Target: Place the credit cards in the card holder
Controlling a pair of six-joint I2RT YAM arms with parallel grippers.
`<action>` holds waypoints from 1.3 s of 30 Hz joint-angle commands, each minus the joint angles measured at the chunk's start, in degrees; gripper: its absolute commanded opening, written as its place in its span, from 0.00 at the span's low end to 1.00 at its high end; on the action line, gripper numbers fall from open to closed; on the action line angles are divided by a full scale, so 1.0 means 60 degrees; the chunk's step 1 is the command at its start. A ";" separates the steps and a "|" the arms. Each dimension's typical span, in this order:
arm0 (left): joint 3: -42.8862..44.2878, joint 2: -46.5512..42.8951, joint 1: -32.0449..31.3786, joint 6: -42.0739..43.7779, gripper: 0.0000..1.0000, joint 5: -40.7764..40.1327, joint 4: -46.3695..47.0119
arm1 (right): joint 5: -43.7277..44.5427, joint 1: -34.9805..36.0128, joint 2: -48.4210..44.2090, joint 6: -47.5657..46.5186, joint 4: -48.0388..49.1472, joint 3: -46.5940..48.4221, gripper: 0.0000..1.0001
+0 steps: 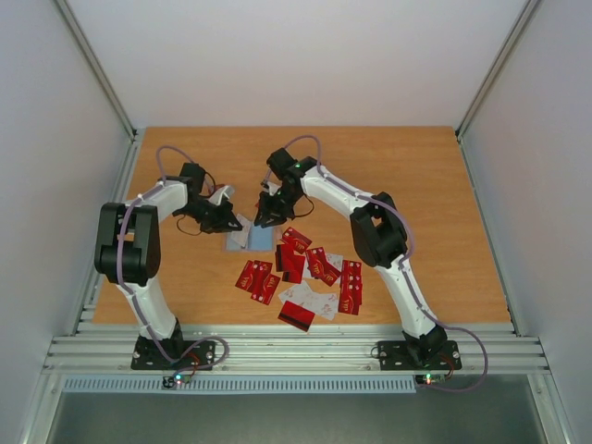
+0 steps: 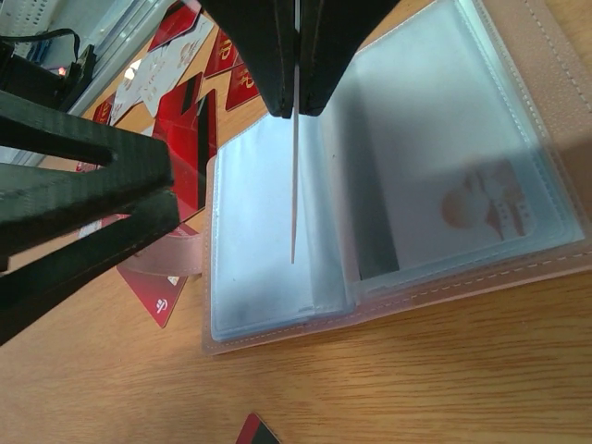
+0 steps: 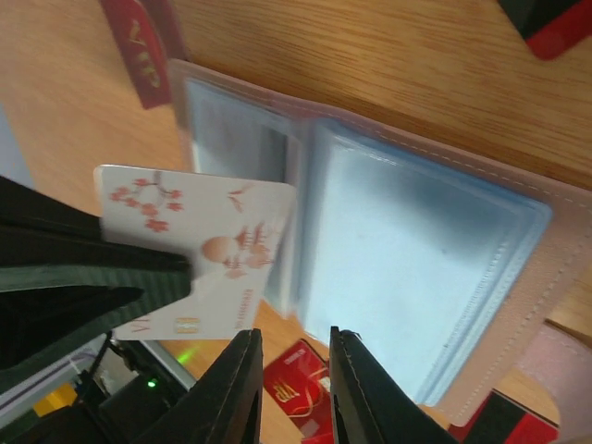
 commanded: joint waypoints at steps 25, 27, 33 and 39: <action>-0.0130 0.0666 -0.0075 0.0172 0.00 0.0302 0.0385 | 0.0876 -0.0225 0.0627 -0.1225 -0.1121 -0.0560 0.01; -0.0147 0.0709 -0.0090 0.0154 0.00 0.0306 0.0418 | 0.0858 -0.0233 0.0659 -0.1262 -0.1123 -0.0622 0.01; -0.0151 0.0786 -0.0121 0.0085 0.00 0.0499 0.0603 | 0.0858 -0.0229 0.0716 -0.1392 -0.1111 -0.0759 0.01; -0.0158 0.0786 -0.0124 0.0033 0.00 0.0688 0.0694 | 0.0830 -0.0225 0.0792 -0.1480 -0.1122 -0.0746 0.01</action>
